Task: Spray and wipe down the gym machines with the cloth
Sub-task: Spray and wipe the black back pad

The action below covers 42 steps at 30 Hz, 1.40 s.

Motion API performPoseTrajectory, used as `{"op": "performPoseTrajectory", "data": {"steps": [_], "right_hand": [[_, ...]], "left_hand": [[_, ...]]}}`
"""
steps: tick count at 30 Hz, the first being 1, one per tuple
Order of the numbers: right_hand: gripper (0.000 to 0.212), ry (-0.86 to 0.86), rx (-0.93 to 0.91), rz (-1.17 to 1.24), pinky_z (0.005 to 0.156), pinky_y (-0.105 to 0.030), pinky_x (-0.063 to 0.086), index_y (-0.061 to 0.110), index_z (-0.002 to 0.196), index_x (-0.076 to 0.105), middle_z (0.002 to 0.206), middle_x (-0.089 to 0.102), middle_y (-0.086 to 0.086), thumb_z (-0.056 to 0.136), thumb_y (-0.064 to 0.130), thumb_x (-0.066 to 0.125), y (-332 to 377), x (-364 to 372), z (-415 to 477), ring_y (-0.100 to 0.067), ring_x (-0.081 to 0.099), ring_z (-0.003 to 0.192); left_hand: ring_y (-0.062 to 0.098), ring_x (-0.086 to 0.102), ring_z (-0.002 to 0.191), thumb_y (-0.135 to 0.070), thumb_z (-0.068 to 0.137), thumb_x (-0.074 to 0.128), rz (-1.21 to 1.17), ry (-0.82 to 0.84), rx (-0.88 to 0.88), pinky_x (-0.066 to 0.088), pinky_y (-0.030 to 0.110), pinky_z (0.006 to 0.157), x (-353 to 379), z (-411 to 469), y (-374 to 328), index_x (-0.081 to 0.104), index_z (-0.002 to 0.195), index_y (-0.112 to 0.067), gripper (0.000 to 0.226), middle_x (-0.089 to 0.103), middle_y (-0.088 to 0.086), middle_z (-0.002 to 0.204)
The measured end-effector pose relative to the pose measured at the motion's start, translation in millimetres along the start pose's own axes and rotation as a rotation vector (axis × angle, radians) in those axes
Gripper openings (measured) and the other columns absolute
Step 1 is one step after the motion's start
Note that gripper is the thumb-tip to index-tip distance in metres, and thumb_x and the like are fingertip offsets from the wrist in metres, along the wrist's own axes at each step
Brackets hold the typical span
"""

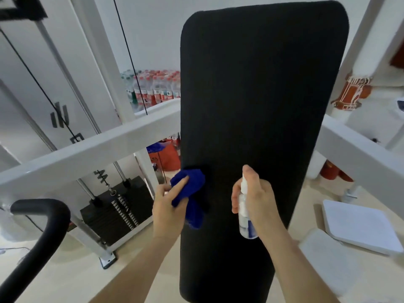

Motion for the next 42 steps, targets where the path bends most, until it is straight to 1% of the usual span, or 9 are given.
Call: {"op": "performPoseTrajectory", "data": {"steps": [4,8,12,18,21,25,28,39,42], "right_hand": [[0.062,0.023,-0.015,-0.031,0.057,-0.029,0.045,0.012,0.051,0.051,0.044,0.053,-0.002,0.1,0.046,0.035,5,9,0,-0.012,0.053,0.043],[0.062,0.026,-0.017,-0.014,0.06,-0.031,0.048,0.012,0.049,0.051,0.045,0.052,-0.004,0.101,0.043,0.035,-3,18,1,-0.015,0.053,0.045],[0.062,0.015,-0.013,-0.005,0.061,-0.032,0.05,0.008,0.05,0.052,0.047,0.053,-0.008,0.101,0.04,0.034,-17,18,1,-0.017,0.054,0.046],[0.063,-0.022,0.113,0.058,0.057,-0.031,0.046,0.009,0.049,0.052,0.048,0.052,-0.011,0.1,0.042,0.035,-63,13,-15,-0.021,0.052,0.045],[0.062,-0.026,0.147,0.048,0.055,-0.031,0.046,0.008,0.051,0.052,0.047,0.052,-0.01,0.099,0.044,0.036,-60,12,-25,-0.021,0.052,0.045],[0.063,-0.101,0.082,0.024,0.056,-0.03,0.044,0.006,0.053,0.053,0.049,0.053,-0.008,0.099,0.046,0.035,-20,-9,-24,-0.02,0.053,0.047],[0.065,-0.169,0.033,0.028,0.054,-0.028,0.043,0.007,0.05,0.051,0.048,0.053,-0.008,0.1,0.046,0.035,2,-29,-21,-0.019,0.052,0.046],[0.066,-0.164,0.04,0.061,0.057,-0.03,0.044,0.007,0.051,0.05,0.047,0.054,-0.009,0.101,0.046,0.031,-37,-64,-27,-0.021,0.053,0.045],[0.064,-0.176,0.032,0.041,0.058,-0.03,0.044,0.006,0.056,0.05,0.051,0.055,-0.009,0.101,0.047,0.031,-49,-75,-32,-0.021,0.054,0.049]], "left_hand": [[0.01,0.051,0.107,-0.009,0.091,0.059,-0.284,-0.146,-0.083,0.04,0.031,0.1,-40,57,-44,0.057,0.127,-0.034,0.045,0.048,-0.001,0.117],[0.014,0.052,0.122,-0.023,0.088,0.059,-0.567,0.037,0.005,0.038,0.043,0.109,-32,123,-107,0.058,0.125,-0.039,0.04,0.056,-0.005,0.131],[-0.006,0.046,0.123,-0.024,0.097,0.055,-0.458,0.006,0.154,0.033,0.017,0.103,-14,97,-100,0.044,0.136,-0.044,0.046,0.052,-0.014,0.136],[-0.023,0.028,0.123,0.007,0.084,0.063,-0.35,-0.023,0.014,0.022,0.017,0.109,16,10,-4,0.057,0.114,-0.049,0.064,0.034,-0.028,0.138],[-0.009,0.034,0.119,0.004,0.081,0.068,-0.245,-0.038,-0.04,0.028,0.035,0.116,2,2,-9,0.06,0.108,-0.046,0.058,0.037,-0.022,0.129],[0.015,0.035,0.126,-0.015,0.085,0.066,-0.207,-0.095,0.405,0.032,0.037,0.11,-29,49,-145,0.055,0.127,-0.038,0.049,0.037,-0.002,0.136],[0.03,0.033,0.129,-0.032,0.088,0.057,0.198,-0.078,0.711,0.032,0.046,0.104,3,67,-221,0.05,0.135,-0.04,0.048,0.037,0.004,0.145],[0.024,0.04,0.114,-0.038,0.064,0.08,0.592,0.344,1.049,0.052,0.049,0.088,111,-106,-62,0.047,0.13,-0.047,0.074,0.042,-0.005,0.131],[0.027,0.04,0.108,-0.028,0.074,0.061,0.456,0.172,1.011,0.049,0.049,0.08,88,-80,-101,0.048,0.131,-0.04,0.059,0.042,0.003,0.127]]}}
Point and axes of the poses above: each hand's wrist, its own z-axis towards the middle knuckle, its own x-axis out of the palm, y = z × x, the point moved 10 cm from there along z, towards the middle knuckle
